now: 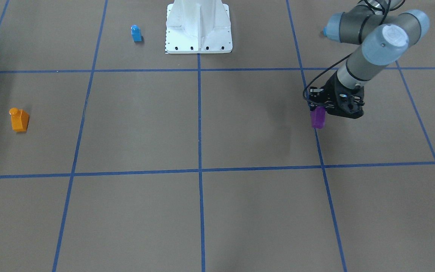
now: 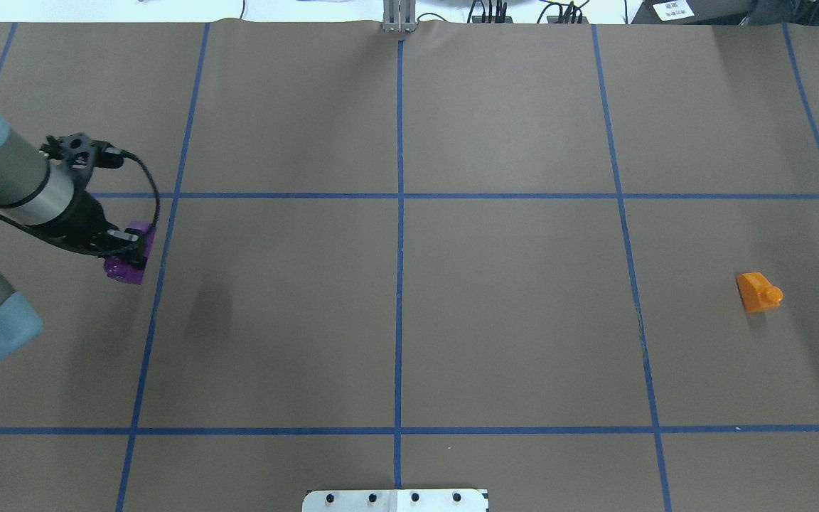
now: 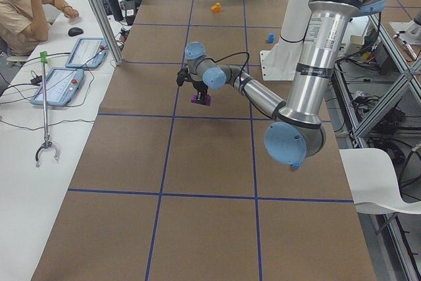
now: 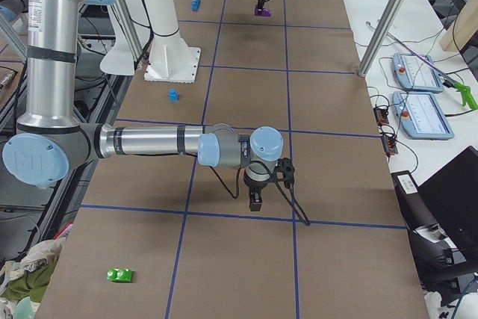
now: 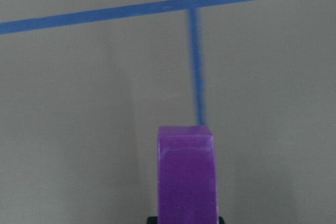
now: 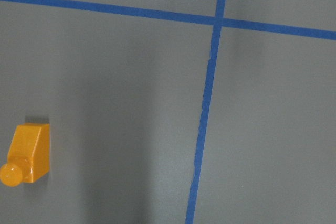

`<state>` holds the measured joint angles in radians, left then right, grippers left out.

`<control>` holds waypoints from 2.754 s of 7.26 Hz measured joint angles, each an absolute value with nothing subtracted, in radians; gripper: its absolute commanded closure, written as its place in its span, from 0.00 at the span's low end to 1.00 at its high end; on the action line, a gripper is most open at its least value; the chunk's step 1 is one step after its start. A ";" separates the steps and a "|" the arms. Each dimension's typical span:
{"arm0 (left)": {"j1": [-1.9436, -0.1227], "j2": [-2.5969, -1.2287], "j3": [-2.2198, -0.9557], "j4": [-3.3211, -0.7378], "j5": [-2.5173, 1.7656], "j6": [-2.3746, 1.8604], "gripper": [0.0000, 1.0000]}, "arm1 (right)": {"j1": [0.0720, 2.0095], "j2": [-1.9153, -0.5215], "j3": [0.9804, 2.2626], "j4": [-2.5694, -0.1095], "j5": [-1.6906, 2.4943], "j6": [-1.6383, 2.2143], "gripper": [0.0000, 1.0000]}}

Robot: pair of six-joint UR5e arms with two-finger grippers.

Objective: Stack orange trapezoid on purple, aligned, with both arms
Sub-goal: 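Carry the purple block with the left gripper to the table center, then lower the purple block onto the table and open the left gripper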

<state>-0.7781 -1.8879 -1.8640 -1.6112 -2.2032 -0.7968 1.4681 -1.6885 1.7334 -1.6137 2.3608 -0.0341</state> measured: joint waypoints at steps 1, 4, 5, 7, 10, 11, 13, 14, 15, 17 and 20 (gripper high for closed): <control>-0.687 -1.987 -1.865 -1.552 -2.141 -0.888 1.00 | 1.468 -1.688 1.733 -1.614 2.361 -0.034 0.00; -0.524 -2.254 -1.781 -1.386 -1.990 -1.011 1.00 | 1.466 -1.686 1.733 -1.615 2.362 -0.033 0.00; -0.509 -2.334 -1.707 -1.365 -1.982 -1.041 1.00 | 1.464 -1.686 1.732 -1.616 2.363 -0.033 0.00; -0.497 -2.477 -1.515 -1.408 -1.979 -1.108 1.00 | 1.459 -1.686 1.728 -1.617 2.362 -0.033 0.00; -0.487 -2.533 -1.357 -1.517 -1.979 -1.147 1.00 | 1.450 -1.686 1.722 -1.617 2.364 -0.032 0.00; -0.483 -2.536 -1.318 -1.568 -1.979 -1.181 1.00 | 1.444 -1.686 1.720 -1.617 2.364 -0.032 0.00; -0.478 -2.541 -1.286 -1.605 -1.979 -1.221 1.00 | 1.438 -1.686 1.718 -1.617 2.366 -0.032 0.00; -0.479 -2.542 -1.282 -1.606 -1.979 -1.226 1.00 | 1.437 -1.686 1.718 -1.617 2.366 -0.032 0.00; -0.480 -2.542 -1.282 -1.604 -1.979 -1.227 1.00 | 1.436 -1.686 1.718 -1.617 2.367 -0.032 0.00; -0.482 -2.541 -1.280 -1.599 -1.979 -1.226 1.00 | 1.435 -1.686 1.715 -1.617 2.368 -0.032 0.00; -0.483 -2.540 -1.277 -1.606 -1.979 -1.226 0.73 | 1.433 -1.686 1.712 -1.617 2.369 -0.032 0.00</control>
<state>-0.4831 -2.5397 -1.2772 -1.6059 -1.9788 -1.2263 1.4328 -1.6859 1.7118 -1.6168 2.3695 -0.0322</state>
